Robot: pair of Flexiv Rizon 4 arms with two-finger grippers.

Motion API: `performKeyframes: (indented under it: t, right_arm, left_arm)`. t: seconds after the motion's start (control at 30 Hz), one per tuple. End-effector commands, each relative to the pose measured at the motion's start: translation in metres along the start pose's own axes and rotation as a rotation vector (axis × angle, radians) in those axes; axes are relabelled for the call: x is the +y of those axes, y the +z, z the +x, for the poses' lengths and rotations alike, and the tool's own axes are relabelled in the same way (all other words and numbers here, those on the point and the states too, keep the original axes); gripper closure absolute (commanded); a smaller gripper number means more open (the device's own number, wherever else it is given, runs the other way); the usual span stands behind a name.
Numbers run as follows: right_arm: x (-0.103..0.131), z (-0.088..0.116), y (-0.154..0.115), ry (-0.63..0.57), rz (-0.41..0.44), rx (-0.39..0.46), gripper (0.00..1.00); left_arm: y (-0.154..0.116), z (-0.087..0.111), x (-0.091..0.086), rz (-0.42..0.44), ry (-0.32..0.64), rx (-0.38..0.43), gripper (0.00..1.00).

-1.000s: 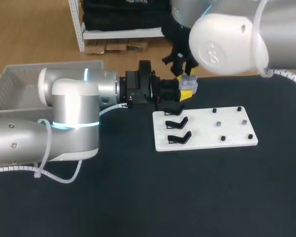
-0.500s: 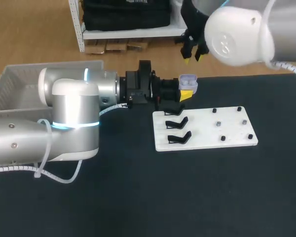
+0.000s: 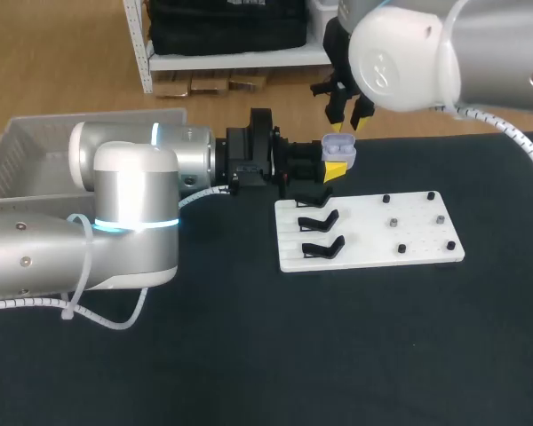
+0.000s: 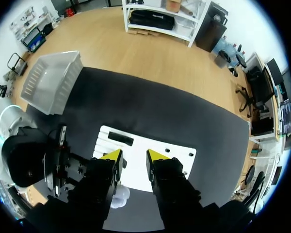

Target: Pick up each earbud case from the left stands, insert the matching earbuds, close the lid, and place the case in the box.

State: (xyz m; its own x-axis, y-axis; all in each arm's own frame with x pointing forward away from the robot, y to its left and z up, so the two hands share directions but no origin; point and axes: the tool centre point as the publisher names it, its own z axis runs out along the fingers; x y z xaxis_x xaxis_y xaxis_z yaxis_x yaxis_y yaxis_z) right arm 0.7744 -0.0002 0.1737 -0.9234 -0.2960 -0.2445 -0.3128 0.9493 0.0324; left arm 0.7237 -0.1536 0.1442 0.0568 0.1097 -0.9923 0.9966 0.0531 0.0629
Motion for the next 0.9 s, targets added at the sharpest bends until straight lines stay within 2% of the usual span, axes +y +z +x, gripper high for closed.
performKeyframes:
  t: [0.03, 0.37, 0.6, 0.9]
  right_arm:
    - [0.000, 0.018, -0.010, 0.002, -0.010, -0.022, 0.67]
    - [0.004, 0.029, -0.013, 0.019, -0.036, -0.020, 0.67]
    - [0.005, 0.028, -0.018, 0.027, -0.047, -0.031, 0.67]
    - [0.010, 0.032, -0.012, 0.030, -0.054, -0.016, 0.67]
  left_arm:
    - [0.000, 0.001, -0.001, -0.004, 0.003, -0.004, 1.00]
    - [0.000, 0.001, -0.001, -0.004, 0.003, -0.004, 1.00]
    - [0.000, 0.001, -0.001, -0.004, 0.003, -0.004, 1.00]
    - [0.000, 0.001, -0.001, -0.004, 0.003, -0.004, 1.00]
